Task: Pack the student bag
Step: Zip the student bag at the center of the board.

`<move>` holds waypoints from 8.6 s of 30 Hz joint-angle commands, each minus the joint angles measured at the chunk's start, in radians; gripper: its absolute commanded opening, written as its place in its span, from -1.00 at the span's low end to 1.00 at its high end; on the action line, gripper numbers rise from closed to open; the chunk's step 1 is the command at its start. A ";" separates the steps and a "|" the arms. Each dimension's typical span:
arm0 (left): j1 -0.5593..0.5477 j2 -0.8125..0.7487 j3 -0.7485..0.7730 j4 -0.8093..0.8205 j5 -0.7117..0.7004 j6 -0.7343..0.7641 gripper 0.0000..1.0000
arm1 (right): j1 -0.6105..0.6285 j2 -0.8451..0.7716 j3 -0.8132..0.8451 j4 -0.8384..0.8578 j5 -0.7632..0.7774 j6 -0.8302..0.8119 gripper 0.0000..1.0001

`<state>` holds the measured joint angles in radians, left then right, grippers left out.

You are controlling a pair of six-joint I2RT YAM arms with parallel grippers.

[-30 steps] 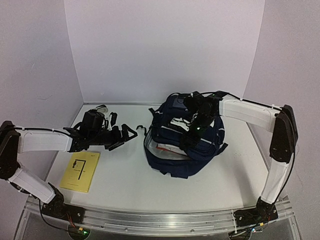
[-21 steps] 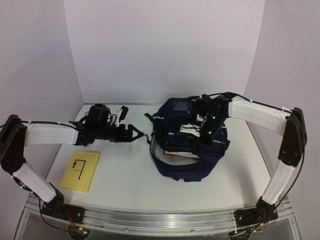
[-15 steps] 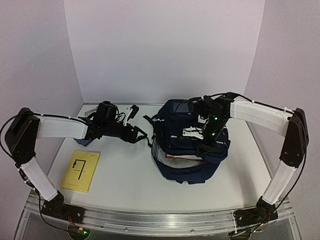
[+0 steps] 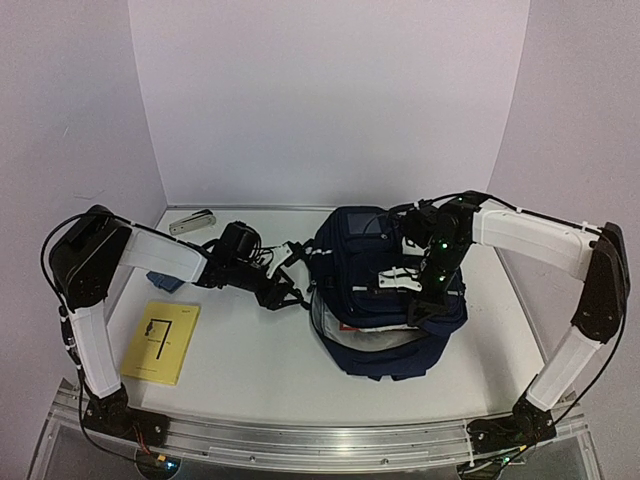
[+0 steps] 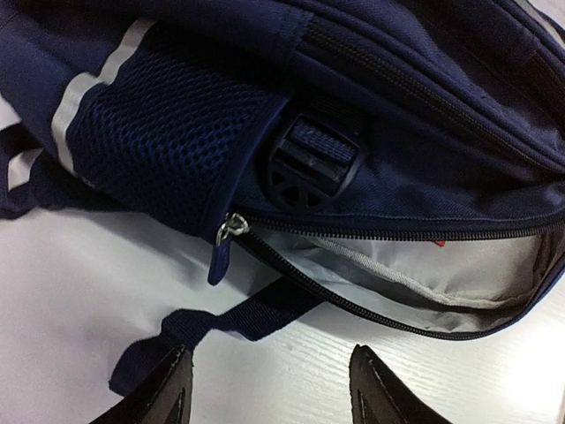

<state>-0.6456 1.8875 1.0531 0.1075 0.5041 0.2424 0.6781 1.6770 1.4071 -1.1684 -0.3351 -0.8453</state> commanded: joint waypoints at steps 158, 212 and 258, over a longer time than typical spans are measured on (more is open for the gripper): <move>-0.328 -0.350 -0.149 -0.223 -0.375 -0.084 -0.93 | -0.032 0.655 0.635 0.317 -0.282 0.846 -0.08; -0.720 0.055 0.249 0.034 -0.475 -0.495 -0.21 | -0.050 0.576 0.677 0.319 -0.269 0.861 0.12; -0.480 -0.113 0.049 -0.059 -0.593 0.234 -0.19 | -0.303 0.165 0.107 0.450 -0.262 0.630 0.21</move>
<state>-1.1483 1.8365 1.0801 -0.0238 -0.1539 0.5221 0.3800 1.9740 1.5822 -0.7462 -0.5205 -0.1949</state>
